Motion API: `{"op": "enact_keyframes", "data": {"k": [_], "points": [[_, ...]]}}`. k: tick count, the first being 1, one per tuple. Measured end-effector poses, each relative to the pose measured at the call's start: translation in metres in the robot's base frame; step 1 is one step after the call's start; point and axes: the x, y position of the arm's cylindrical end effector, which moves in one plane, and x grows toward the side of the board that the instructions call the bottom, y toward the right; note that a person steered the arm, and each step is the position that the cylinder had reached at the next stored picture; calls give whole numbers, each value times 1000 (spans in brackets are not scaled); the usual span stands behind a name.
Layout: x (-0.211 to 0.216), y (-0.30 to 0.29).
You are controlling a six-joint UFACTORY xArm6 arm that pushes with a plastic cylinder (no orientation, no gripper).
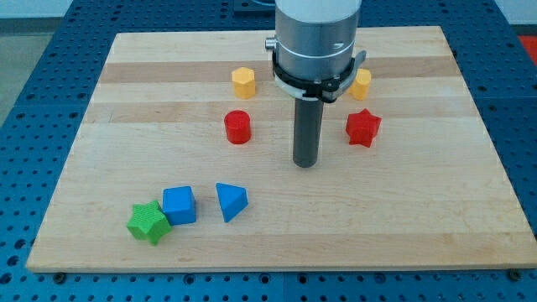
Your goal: Move the blue triangle diagonally bottom right to the red circle
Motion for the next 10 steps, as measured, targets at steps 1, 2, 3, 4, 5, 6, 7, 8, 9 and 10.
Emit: {"op": "enact_keyframes", "data": {"k": [1, 2, 3, 4, 5, 6, 7, 8, 9, 10], "points": [[0, -21], [0, -56], [11, -89], [22, -114], [49, -128], [84, -122], [84, -122], [83, -110], [65, -53], [51, -12]]}}
